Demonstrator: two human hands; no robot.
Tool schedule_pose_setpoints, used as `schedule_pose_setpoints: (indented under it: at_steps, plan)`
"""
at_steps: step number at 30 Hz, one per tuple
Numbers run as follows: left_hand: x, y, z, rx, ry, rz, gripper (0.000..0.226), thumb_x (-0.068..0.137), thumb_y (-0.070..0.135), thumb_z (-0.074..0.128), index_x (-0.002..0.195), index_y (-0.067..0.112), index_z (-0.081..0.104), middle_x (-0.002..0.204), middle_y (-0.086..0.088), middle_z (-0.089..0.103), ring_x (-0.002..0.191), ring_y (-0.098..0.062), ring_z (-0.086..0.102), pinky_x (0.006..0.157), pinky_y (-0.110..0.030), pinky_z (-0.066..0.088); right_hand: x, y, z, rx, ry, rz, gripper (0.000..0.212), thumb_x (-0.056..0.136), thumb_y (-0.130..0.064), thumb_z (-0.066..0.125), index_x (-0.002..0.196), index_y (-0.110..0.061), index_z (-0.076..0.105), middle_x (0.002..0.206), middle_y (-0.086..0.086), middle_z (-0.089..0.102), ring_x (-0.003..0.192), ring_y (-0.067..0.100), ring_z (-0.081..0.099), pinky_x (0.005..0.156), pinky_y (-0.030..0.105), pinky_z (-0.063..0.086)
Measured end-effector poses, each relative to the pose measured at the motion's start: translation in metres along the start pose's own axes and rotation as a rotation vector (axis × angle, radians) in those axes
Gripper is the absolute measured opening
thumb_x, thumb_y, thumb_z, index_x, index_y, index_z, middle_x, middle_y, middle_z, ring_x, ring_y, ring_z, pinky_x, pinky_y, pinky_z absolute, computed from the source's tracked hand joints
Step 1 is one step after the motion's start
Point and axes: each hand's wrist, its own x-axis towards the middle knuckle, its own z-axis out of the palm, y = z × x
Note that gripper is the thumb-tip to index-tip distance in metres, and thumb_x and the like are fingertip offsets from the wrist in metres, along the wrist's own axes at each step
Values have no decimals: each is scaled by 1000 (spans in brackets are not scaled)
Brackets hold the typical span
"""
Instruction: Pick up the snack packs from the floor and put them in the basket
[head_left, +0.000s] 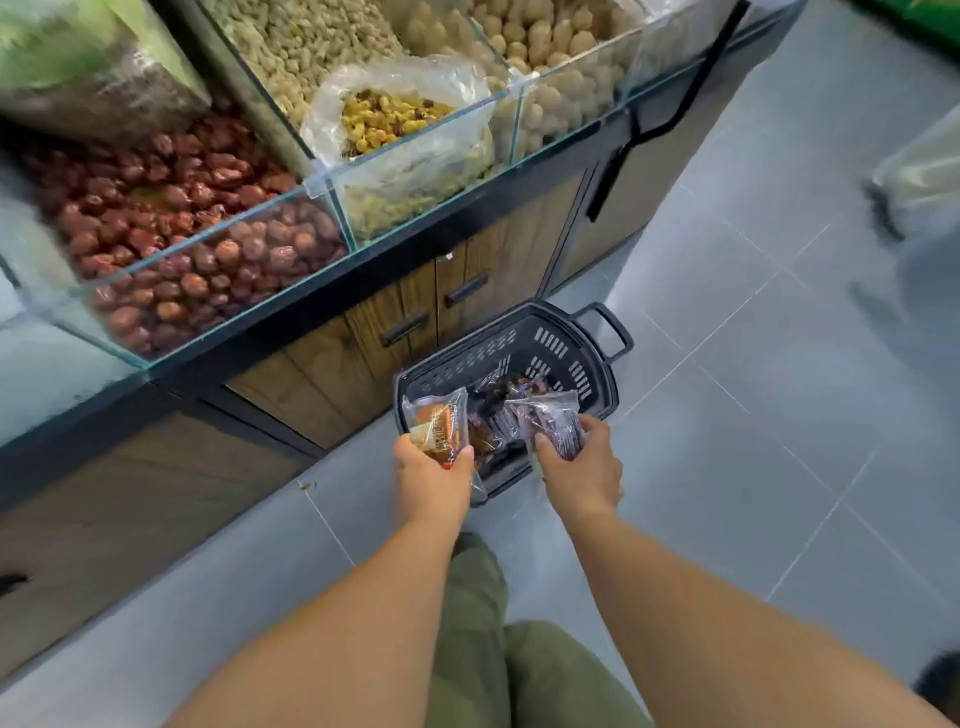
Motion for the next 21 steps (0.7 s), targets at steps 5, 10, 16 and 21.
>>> schedule_pose_setpoints:
  at_steps: [5,10,16,21]
  plan:
    - [42,25,25,77,63,-89,59,79,41,71,122,15,41,114,-11,61,103,-34,57,88,-41,48,61,-23,15,-84,-32,-5,51,86,-43,63,129,-27,41,120,1,59,119,28,48,101,44,29]
    - [72,33,46,217,55,-150,66,83,53,62,132,20,34,124,-9,57,121,-32,38,96,-42,38,114,-30,40,-133,-121,-20,53,86,-47,61,130,-29,38,121,-1,60,118,26,50,100,42,30]
    - [112,22,92,114,66,-241,71,79,49,68,133,19,34,123,-7,59,114,-31,48,93,-44,47,171,-21,67,-183,-245,-2,55,85,-47,58,132,-34,32,115,3,54,117,29,46,105,46,33]
    - [144,6,139,33,63,-371,62,84,35,67,133,19,32,116,-4,55,93,-20,40,77,-31,39,221,3,94,-249,-323,-25,55,77,-47,57,126,-38,34,103,2,55,104,31,54,95,51,45]
